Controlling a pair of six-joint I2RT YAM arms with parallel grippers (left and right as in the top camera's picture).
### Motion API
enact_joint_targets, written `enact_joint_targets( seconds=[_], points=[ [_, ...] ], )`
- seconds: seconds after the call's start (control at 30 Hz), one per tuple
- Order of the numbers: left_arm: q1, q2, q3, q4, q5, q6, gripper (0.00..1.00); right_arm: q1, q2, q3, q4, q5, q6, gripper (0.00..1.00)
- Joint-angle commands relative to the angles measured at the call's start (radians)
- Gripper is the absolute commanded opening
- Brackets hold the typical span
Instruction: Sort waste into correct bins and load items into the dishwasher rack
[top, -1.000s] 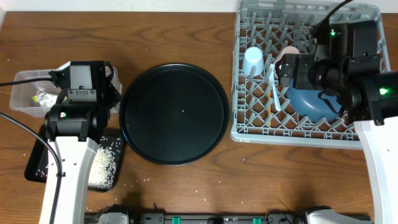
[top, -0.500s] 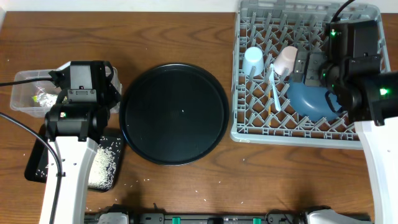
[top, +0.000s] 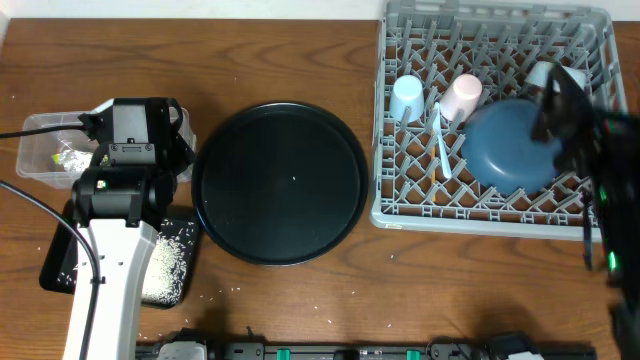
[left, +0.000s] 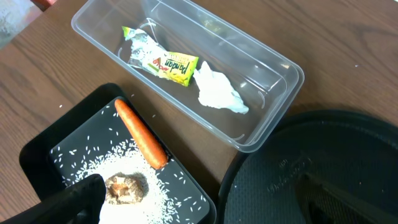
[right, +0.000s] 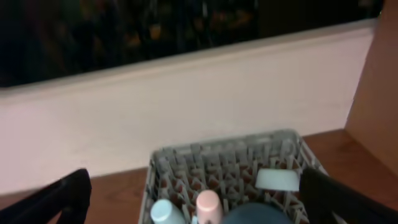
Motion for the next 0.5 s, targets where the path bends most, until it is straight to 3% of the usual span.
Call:
enact_joint_targets(
  seconds=[0.0, 0.27, 0.47],
  points=[
    [0.004, 0.0, 0.001, -0.003, -0.006, -0.016, 0.98, -0.004, -0.153, -0.178, 0.063, 0.01, -0.006, 0.99],
    [0.004, 0.0, 0.001, -0.003, -0.006, -0.016, 0.98, -0.064, -0.599, -0.557, 0.124, 0.009, -0.003, 0.99],
    [0.004, 0.0, 0.001, -0.003, -0.006, -0.016, 0.98, -0.129, -0.792, -0.765, 0.199, -0.018, -0.003, 0.99]
  ],
)
